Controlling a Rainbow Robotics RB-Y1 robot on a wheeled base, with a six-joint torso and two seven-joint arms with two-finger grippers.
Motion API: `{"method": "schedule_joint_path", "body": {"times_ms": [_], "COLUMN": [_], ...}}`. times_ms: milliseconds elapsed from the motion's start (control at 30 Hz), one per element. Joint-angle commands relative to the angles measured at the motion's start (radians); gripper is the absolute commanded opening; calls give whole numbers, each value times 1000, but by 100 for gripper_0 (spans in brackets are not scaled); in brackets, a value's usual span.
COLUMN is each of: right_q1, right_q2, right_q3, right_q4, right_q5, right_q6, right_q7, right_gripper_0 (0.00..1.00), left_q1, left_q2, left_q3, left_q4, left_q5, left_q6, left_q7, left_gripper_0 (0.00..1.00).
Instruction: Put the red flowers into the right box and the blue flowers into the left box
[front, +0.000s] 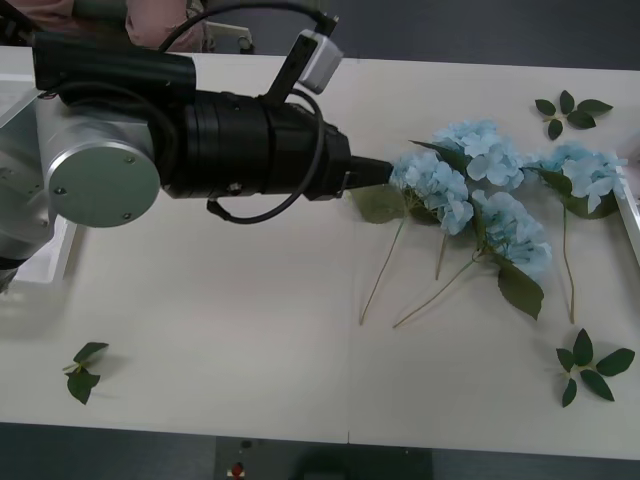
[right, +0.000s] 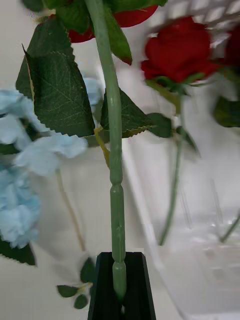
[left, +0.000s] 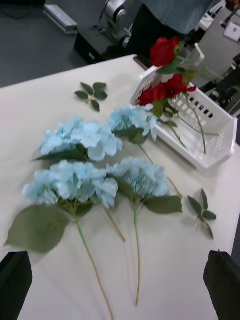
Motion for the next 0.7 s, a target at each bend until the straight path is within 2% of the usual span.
{"method": "schedule_joint_path", "body": {"times_ms": [33, 300, 467, 500, 533, 567, 600, 633, 700], "right_q1": [-13, 26, 70, 81, 86, 89, 90, 92, 92], "right_q2": [-61, -63, -46, -41, -38, -32, -31, -31, -31], "right_q3": [31, 60, 79, 85, 88, 95, 97, 103, 108], "right_q4": [64, 213, 225, 225, 225, 225, 225, 225, 225], "right_q5": [118, 220, 220, 219, 219, 219, 219, 216, 208], "right_q6": [-86, -310, -413, -440, -459, -477, -483, -488, -482], "right_q7": [-43, -43, -43, -43, -45, -45, -45, -45, -45], "right_gripper_0": [0, 0, 0, 3, 8, 27, 42, 68, 94], "left_q1": [29, 78, 146, 155, 161, 169, 173, 187, 204], "left_q2": [67, 132, 112, 102, 95, 82, 75, 61, 35], "left_q3": [16, 48, 132, 137, 140, 140, 140, 140, 140], "left_q4": [-41, -41, -44, -44, -44, -39, -36, -35, -33], "left_q5": [22, 44, 67, 70, 76, 82, 81, 81, 76], "left_q6": [-17, -38, -38, -38, -38, -41, -46, -55, -63], "left_q7": [-129, -317, -405, -422, -429, -432, -434, -439, -466], "left_gripper_0": [100, 100, 100, 100, 100, 100, 100, 100, 100]}}
